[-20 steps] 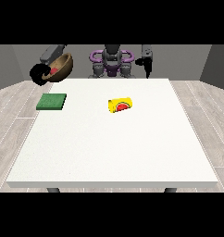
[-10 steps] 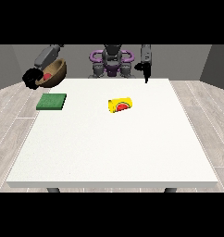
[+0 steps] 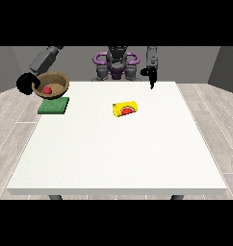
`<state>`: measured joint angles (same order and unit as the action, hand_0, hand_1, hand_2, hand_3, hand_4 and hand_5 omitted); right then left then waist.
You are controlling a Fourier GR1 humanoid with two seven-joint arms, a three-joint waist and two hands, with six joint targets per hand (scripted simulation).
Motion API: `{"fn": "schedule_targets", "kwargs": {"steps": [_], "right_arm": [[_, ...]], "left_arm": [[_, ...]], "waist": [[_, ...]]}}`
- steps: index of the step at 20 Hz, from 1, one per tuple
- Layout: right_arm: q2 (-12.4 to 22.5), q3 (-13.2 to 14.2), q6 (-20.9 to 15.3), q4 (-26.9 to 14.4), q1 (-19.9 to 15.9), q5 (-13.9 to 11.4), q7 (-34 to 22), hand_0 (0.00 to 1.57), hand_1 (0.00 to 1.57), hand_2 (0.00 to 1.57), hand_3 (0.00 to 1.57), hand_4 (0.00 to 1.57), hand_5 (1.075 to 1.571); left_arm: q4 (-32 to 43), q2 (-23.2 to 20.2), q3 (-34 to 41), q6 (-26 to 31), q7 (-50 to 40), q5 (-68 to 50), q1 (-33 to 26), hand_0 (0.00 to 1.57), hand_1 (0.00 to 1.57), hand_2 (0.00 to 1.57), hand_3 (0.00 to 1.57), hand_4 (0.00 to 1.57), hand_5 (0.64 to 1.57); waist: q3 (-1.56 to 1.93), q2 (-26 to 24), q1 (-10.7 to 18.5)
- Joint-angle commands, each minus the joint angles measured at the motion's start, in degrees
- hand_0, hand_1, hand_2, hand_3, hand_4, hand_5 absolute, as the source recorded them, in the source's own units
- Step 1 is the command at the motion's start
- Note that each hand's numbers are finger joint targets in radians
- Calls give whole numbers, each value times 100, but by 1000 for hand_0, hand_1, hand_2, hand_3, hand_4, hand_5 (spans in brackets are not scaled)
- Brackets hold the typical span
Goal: Pick the cup and pour the ball into the bowl, then pick the bowl and place it on the pad
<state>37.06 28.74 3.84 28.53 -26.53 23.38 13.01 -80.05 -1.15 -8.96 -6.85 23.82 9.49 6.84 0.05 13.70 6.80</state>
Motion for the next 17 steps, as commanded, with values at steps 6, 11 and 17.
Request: {"fn": "schedule_targets", "kwargs": {"steps": [6, 11, 17], "right_arm": [[179, -363, -500, 162, -504, -431, 105, 1185, 1185, 1178, 1274, 0, 1570], [214, -464, 443, 152, -593, -267, -223, 599, 599, 597, 623, 719, 1366], [515, -451, 545, 426, -723, -180, -669, 0, 0, 582, 754, 713, 1075]], "left_arm": [[516, 110, -768, -880, 205, -45, -7, 0, 0, 0, 0, 1180, 1374], [616, 114, -1837, -1824, 466, -379, -364, 0, 0, 0, 0, 1211, 1336], [1525, 115, -1955, -2064, 1227, -942, -264, 0, 0, 0, 0, 1216, 1340]], "waist": [[-5, -8, -126], [-3, -91, -377], [-8, -281, -543]]}}
